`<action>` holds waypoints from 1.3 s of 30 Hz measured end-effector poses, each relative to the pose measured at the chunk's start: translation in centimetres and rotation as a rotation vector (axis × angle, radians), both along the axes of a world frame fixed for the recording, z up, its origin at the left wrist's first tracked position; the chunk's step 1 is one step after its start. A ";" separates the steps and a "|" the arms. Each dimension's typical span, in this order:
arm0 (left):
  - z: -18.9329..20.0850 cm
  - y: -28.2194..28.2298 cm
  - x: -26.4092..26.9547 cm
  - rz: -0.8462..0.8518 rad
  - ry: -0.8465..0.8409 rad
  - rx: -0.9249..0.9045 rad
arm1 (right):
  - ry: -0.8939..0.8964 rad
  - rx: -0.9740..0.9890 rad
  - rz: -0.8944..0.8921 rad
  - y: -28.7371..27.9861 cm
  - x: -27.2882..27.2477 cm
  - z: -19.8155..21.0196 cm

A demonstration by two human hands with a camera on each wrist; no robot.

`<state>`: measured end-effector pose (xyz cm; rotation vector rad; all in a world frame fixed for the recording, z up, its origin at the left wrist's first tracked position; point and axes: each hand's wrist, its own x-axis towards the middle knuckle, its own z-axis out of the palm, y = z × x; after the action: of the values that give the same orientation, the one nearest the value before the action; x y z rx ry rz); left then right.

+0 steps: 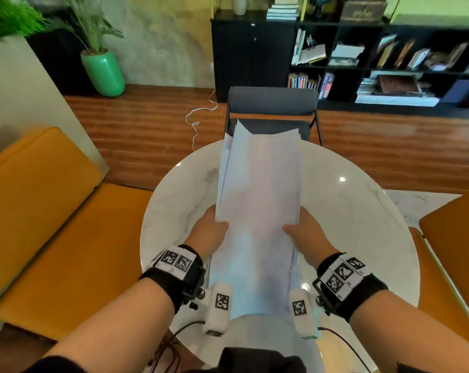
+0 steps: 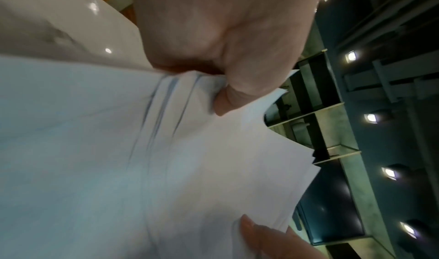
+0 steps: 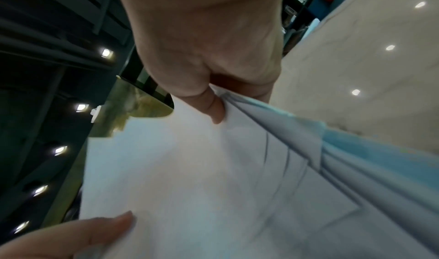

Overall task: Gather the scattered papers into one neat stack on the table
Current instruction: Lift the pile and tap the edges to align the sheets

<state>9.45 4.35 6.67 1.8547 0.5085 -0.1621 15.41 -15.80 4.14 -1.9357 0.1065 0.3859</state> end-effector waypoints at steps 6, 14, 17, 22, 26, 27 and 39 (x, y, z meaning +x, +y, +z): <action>5.0 -0.7 0.7 0.088 -0.317 -0.087 | -0.337 0.079 -0.111 0.2 0.1 7.6; 5.2 1.1 0.7 0.058 -0.391 -0.215 | -0.501 0.290 -0.127 -1.4 -0.1 8.2; 3.2 1.2 0.8 0.046 -0.284 -0.222 | -0.344 0.201 -0.105 -1.5 -0.2 5.6; 1.5 0.8 1.5 0.076 -0.177 -0.144 | -0.188 0.015 -0.104 -0.6 0.0 4.0; 3.0 0.8 2.0 0.119 -0.205 -0.169 | -0.261 0.071 -0.141 -0.5 0.8 5.4; 3.5 1.0 2.0 0.119 -0.237 -0.180 | -0.281 0.100 -0.151 -0.8 0.9 6.0; 7.2 3.3 1.8 -0.248 -0.617 0.488 | -0.782 -0.045 0.089 -2.9 0.7 7.7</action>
<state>11.24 7.66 13.91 2.3004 -0.1295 0.3976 16.11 -18.70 11.79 -2.0103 -0.4834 -0.3340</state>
